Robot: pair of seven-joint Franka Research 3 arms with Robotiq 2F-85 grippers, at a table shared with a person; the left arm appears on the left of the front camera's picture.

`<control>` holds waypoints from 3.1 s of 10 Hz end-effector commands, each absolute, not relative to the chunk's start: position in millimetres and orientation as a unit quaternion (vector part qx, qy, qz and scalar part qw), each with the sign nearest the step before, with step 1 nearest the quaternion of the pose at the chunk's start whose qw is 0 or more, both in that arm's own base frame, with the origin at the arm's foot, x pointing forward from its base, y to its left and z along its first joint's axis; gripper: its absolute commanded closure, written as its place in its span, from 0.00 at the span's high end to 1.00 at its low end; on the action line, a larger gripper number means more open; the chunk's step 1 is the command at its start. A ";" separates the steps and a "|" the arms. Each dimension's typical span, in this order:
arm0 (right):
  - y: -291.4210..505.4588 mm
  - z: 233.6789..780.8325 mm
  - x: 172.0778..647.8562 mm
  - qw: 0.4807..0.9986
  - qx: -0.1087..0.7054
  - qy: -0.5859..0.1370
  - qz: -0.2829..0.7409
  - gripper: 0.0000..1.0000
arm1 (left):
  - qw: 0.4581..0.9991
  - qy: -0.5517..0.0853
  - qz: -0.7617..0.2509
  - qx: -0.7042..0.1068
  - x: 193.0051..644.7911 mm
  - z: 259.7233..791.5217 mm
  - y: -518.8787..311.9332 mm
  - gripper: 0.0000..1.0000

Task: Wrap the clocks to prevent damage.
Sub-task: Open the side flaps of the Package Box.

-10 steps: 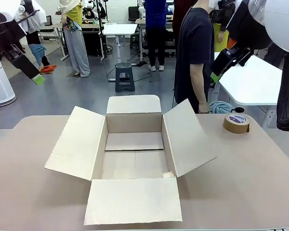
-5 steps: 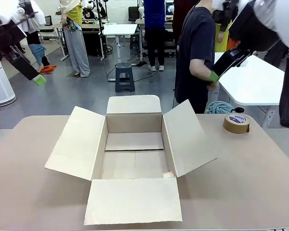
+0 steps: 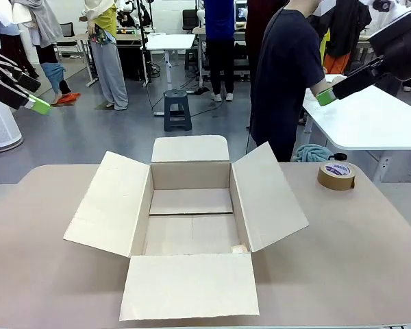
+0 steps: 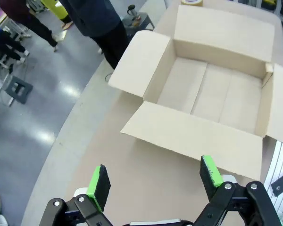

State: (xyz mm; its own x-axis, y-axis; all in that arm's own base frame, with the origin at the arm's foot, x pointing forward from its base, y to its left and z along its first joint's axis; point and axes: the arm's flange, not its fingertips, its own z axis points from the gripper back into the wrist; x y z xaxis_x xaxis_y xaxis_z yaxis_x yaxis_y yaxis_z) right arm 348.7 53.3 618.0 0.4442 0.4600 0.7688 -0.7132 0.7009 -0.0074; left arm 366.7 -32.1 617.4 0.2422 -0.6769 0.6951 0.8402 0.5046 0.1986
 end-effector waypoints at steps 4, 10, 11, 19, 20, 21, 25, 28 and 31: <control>39.1 621.8 337.6 0.774 0.252 -0.466 0.348 1.00 | 0.800 -0.380 -0.410 -0.219 358.7 628.5 2.0 1.00; 26.6 616.3 333.7 0.714 0.302 -0.478 0.413 1.00 | 0.770 -0.360 -0.395 -0.348 354.0 637.2 33.3 1.00; 26.0 614.9 333.8 0.721 0.295 -0.455 0.432 1.00 | 0.767 -0.350 -0.416 -0.341 351.8 634.4 40.7 1.00; -7.3 607.7 334.7 0.727 0.250 -0.408 0.493 1.00 | 0.702 -0.375 -0.567 -0.213 347.4 622.0 16.4 1.00; -9.1 608.8 333.5 0.707 0.265 -0.403 0.517 1.00 | 0.695 -0.367 -0.570 -0.240 344.1 631.0 25.0 1.00; -9.1 608.8 333.5 0.707 0.265 -0.403 0.517 1.00 | 0.695 -0.367 -0.570 -0.240 344.1 631.0 25.0 1.00; -9.1 608.8 333.5 0.707 0.265 -0.403 0.517 1.00 | 0.695 -0.367 -0.570 -0.240 344.1 631.0 25.0 1.00; -9.1 608.8 333.5 0.707 0.265 -0.403 0.517 1.00 | 0.695 -0.367 -0.570 -0.240 344.1 631.0 25.0 1.00; -10.5 607.7 329.3 0.717 0.258 -0.397 0.511 0.46 | 0.699 -0.364 -0.568 -0.235 344.0 630.2 23.1 0.41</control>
State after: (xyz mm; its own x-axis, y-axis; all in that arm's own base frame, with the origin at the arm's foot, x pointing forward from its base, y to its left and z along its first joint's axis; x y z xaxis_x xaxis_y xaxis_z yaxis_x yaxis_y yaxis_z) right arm 329.1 -10.7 608.0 0.1654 0.5285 0.8326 -0.9370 0.3475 -0.0344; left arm 344.0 22.9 630.3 0.0892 -0.6239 0.7764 0.9662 0.2436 0.0848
